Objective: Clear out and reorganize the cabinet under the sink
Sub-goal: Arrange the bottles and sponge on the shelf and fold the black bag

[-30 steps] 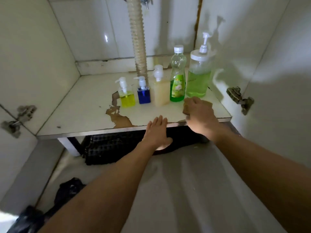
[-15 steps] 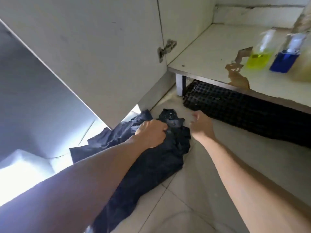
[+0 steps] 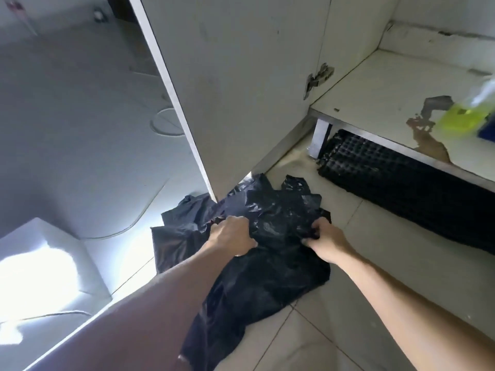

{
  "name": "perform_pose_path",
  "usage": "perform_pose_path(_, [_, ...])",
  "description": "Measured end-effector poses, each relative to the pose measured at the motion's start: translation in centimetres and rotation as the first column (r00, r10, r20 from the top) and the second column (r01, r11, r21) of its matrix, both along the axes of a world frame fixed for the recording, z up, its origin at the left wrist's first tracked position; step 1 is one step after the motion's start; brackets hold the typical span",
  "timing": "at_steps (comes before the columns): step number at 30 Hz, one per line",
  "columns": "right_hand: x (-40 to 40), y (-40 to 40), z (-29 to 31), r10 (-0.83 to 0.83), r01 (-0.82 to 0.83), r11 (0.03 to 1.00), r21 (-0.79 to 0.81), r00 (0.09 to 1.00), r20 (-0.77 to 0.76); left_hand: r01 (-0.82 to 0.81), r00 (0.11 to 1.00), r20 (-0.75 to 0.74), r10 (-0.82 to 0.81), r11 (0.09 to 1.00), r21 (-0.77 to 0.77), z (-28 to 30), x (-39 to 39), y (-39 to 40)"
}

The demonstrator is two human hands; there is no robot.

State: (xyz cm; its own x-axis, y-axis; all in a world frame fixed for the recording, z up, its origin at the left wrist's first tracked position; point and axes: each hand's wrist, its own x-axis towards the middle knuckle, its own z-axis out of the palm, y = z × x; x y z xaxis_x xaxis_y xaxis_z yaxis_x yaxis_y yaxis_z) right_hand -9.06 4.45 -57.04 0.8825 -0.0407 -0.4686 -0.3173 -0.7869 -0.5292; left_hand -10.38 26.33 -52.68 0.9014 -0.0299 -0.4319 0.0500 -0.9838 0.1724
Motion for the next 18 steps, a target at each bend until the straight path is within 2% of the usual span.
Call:
perform_pose_path(3, [-0.6, 1.2, 0.0, -0.242, 0.246, 0.939, 0.238, 0.969, -0.049, 0.034, 0.995, 0.097, -0.03, 0.999, -0.041, -0.6, 0.7, -0.8])
perform_pose_path(6, [-0.5, 2.0, 2.3, -0.344, 0.303, 0.893, 0.333, 0.936, 0.07, 0.008, 0.967, 0.251, 0.044, 0.979, -0.204, 0.5, 1.6, -2.9])
perform_pose_path(9, [-1.0, 1.2, 6.7, -0.427, 0.318, 0.858, 0.404, 0.878, 0.216, -0.007, 0.929, 0.335, 0.155, 0.914, -0.405, 3.0, 1.6, -5.5])
perform_pose_path(12, [-1.6, -1.2, 12.3, -0.425, 0.282, 0.89, 0.357, 0.797, 0.429, 0.067, 0.874, 0.433, 0.219, 0.83, -0.554, 5.4, 1.2, -7.5])
perform_pose_path(15, [-2.0, -4.5, 16.7, -0.462, 0.324, 0.886, 0.333, 0.689, 0.558, 0.143, 0.846, 0.465, 0.262, 0.727, -0.671, 6.4, 1.1, -8.9])
perform_pose_path(17, [-2.9, -6.6, 17.9, -0.434, 0.298, 0.901, 0.315, 0.624, 0.65, 0.167, 0.856, 0.446, 0.262, 0.675, -0.718, 6.7, 1.2, -9.7])
perform_pose_path(18, [-3.7, -7.3, 18.3, -0.436, 0.31, 0.9, 0.308, 0.589, 0.68, 0.134, 0.883, 0.388, 0.266, 0.648, -0.75, 6.7, 1.1, -10.0])
